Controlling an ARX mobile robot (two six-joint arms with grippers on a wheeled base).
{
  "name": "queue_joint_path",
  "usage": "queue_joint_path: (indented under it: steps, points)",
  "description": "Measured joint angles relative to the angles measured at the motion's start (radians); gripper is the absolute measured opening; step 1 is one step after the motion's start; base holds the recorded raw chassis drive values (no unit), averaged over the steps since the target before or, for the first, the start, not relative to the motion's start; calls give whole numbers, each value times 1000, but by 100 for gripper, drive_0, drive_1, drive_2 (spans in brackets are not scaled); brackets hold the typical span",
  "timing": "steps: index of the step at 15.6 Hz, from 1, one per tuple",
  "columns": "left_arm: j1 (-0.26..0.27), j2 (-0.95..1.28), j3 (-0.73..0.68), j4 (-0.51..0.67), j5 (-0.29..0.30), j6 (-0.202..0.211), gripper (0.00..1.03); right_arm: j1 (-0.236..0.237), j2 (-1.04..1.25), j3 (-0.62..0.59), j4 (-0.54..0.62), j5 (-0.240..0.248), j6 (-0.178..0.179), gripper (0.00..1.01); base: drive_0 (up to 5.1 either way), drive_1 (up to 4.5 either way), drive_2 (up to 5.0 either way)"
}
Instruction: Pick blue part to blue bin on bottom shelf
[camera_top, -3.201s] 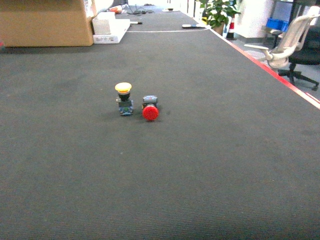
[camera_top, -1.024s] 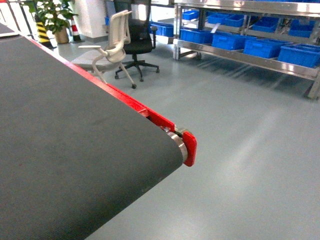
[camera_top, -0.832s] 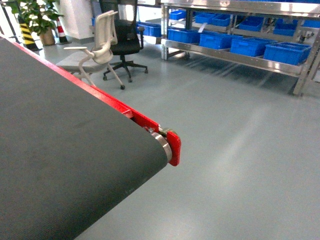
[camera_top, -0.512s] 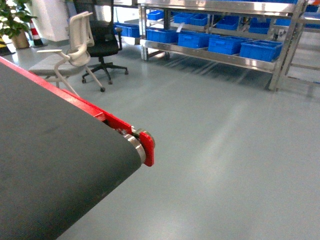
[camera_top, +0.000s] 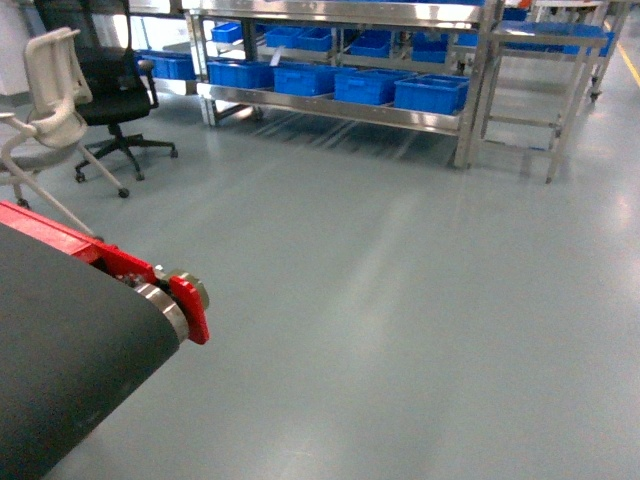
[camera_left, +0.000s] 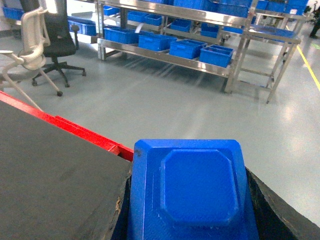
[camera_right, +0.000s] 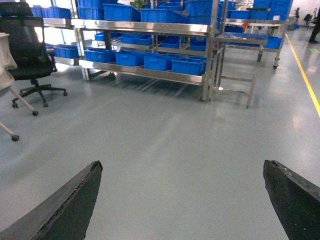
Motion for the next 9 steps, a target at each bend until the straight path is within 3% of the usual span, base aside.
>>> queue_joint_path:
  steps: [9]
  points:
    - [0,0,0,0,0,0,44,0,0,0,0,0,0,98,-158,-158,-158]
